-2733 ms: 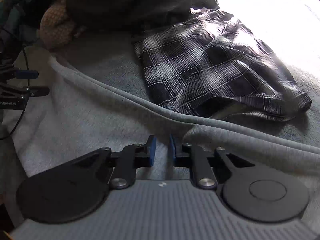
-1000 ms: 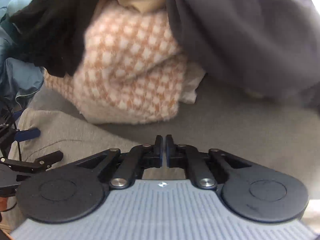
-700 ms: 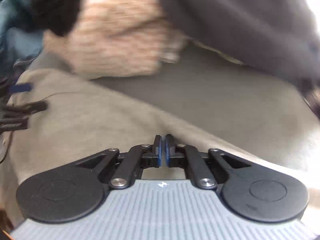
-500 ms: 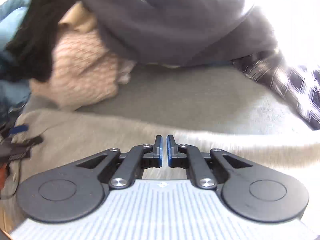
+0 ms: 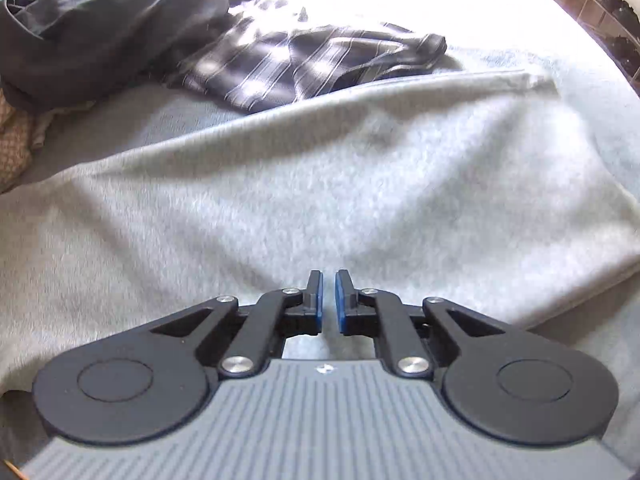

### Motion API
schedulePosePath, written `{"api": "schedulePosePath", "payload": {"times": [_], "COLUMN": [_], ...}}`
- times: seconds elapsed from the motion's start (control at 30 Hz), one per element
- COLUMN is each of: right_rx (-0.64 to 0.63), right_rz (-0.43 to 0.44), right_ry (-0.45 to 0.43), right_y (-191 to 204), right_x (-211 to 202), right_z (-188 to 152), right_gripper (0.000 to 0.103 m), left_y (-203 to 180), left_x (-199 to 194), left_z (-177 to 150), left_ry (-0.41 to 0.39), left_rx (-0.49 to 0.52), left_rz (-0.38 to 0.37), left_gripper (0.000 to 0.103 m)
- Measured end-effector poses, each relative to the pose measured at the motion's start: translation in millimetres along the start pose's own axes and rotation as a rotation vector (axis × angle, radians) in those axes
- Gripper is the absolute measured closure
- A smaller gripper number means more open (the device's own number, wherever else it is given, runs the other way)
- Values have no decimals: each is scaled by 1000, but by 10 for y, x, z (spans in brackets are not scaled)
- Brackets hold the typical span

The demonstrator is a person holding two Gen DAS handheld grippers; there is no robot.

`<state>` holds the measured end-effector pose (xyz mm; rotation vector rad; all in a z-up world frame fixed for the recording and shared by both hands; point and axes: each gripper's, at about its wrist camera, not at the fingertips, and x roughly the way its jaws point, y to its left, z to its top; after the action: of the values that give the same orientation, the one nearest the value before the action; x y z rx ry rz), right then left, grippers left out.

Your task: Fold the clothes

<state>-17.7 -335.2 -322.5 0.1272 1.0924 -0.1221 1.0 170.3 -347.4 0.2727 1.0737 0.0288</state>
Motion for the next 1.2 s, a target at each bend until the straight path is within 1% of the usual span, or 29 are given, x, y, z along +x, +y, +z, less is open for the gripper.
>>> {"api": "schedulePosePath", "payload": {"times": [0.03, 0.1, 0.17, 0.33, 0.37, 0.4, 0.43, 0.5, 0.57, 0.6, 0.67, 0.7, 0.8, 0.87, 0.97, 1.0, 1.03, 1.1, 1.13, 1.17, 1.2], "right_rx": [-25, -101, -199, -157, -149, -71, -3, 87, 176, 232, 359, 358, 140, 7, -126, -135, -66, 73, 168, 236, 248], "right_rz": [35, 139, 241, 287, 297, 280, 246, 164, -22, -118, -130, -111, 25, 151, 209, 178, 152, 100, 59, 11, -49], "right_ry": [-31, -61, -59, -49, -47, -60, -71, -101, -128, -138, -142, -151, -118, -51, 30, 42, 35, 22, 11, -5, -3], "right_y": [3, 170, 466, 72, -7, -325, -657, -1260, -1847, -2154, -2579, -2641, -2385, -2123, -1913, -1978, -2219, -2701, -2981, -3213, -3307], "right_x": [-54, -47, 148, 589, 678, 748, 790, 785, 758, 741, 620, 528, 269, 229, 282, 311, 313, 319, 290, 251, 208], "right_z": [45, 161, 270, 498, 544, 545, 551, 621, 680, 705, 636, 600, 438, 277, -16, -75, -115, -195, -207, -195, -171], "right_gripper": [96, 96, 96, 96, 99, 101, 102, 103, 101, 96, 96, 96, 95, 94, 94, 94, 94, 98, 98, 100, 92], "left_y": [-58, -174, -316, -646, -705, -752, -787, -850, -880, -894, -936, -962, -1067, -1142, -1224, -1233, -1232, -1217, -1208, -1200, -1192], "left_x": [-42, -103, -144, -212, -224, -226, -223, -223, -248, -264, -303, -318, -340, -344, -328, -322, -316, -311, -311, -314, -321], "left_z": [18, 54, 86, 85, 72, 61, 55, 46, 57, 64, 82, 90, 117, 132, 156, 166, 172, 175, 176, 173, 167], "left_ry": [-5, -9, 9, 78, 87, 95, 99, 107, 113, 116, 118, 117, 120, 124, 132, 134, 136, 138, 138, 137, 136], "left_rx": [0, -2, -12, -90, -110, -126, -139, -164, -182, -189, -191, -189, -179, -172, -160, -165, -171, -188, -196, -203, -209], "left_rz": [7, 19, 26, 6, 5, 10, 23, 48, 73, 84, 115, 134, 186, 211, 251, 257, 259, 258, 257, 256, 253], "left_gripper": [29, 29, 29, 29, 29, 29, 29, 29, 29, 29, 29, 29, 29, 29, 29, 29, 29, 29, 29, 29, 29]}}
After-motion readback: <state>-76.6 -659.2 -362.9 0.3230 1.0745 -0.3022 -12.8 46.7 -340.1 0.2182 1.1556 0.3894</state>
